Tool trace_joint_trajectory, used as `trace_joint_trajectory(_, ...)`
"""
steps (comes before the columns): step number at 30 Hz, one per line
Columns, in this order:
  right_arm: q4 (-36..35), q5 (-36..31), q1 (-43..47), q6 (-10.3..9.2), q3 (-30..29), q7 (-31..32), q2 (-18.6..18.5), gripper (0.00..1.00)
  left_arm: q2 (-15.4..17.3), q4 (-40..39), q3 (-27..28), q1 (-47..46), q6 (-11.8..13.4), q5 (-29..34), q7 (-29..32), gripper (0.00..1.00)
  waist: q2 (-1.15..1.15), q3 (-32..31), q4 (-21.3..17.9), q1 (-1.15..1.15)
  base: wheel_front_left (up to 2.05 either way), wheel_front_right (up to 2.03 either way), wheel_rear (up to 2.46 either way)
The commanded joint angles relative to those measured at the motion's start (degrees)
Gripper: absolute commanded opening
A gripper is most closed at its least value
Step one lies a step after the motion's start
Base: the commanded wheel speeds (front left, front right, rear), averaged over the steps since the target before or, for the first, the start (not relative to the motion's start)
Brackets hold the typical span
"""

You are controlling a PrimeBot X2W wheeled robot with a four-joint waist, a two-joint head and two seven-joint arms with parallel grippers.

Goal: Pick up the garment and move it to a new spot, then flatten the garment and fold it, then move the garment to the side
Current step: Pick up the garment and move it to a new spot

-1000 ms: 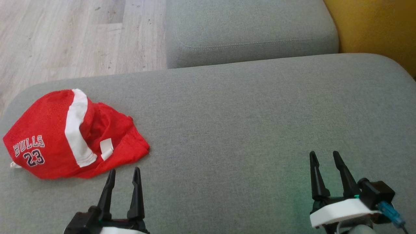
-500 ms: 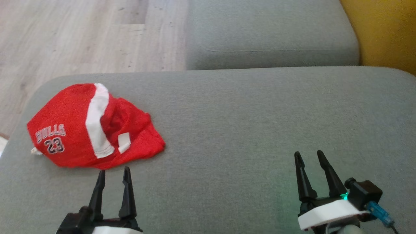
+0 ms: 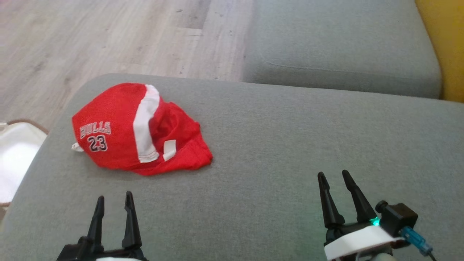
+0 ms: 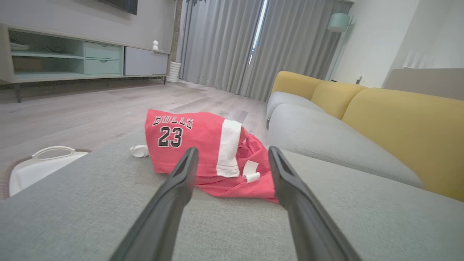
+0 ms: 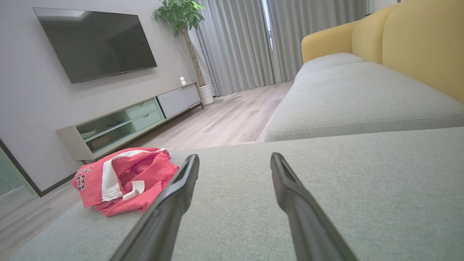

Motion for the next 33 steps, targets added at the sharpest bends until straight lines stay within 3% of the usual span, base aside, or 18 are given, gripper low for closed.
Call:
trace_joint_trajectory(1,-2.0,0.4,-1.0,0.43,1.6,-0.6,-0.5,1.00,-0.1,-2.1,2.0,-1.9,0.3,0.8,-0.5,1.00,0.00,-0.3,1.2,0.00,0.00,0.00,0.00)
trace_joint_trajectory(11,-2.3,1.0,-0.8,0.43,2.6,-0.6,-0.5,1.00,-0.1,-2.6,3.0,-1.4,0.2,1.5,-0.5,1.00,0.00,-0.5,3.5,0.00,0.00,0.00,0.00)
trace_joint_trajectory(23,-3.0,0.7,-1.1,0.43,1.2,-0.6,-0.5,1.00,0.1,-1.7,5.4,-5.2,-0.9,4.4,-0.5,1.00,0.00,2.0,1.3,0.00,0.00,0.00,0.00)
trace_joint_trajectory(28,-3.5,-0.3,-2.0,0.43,-0.4,-0.6,-0.5,1.00,4.4,3.4,3.5,-13.7,-2.1,8.4,0.9,1.00,0.00,5.0,0.1,0.00,0.00,0.00,0.00)
trace_joint_trajectory(33,-4.3,-1.5,-4.0,0.43,-2.3,-0.6,-0.5,1.00,10.2,9.2,-1.0,-27.3,-3.7,11.2,10.1,1.00,0.00,9.3,-1.0,0.00,0.00,0.00,0.00)
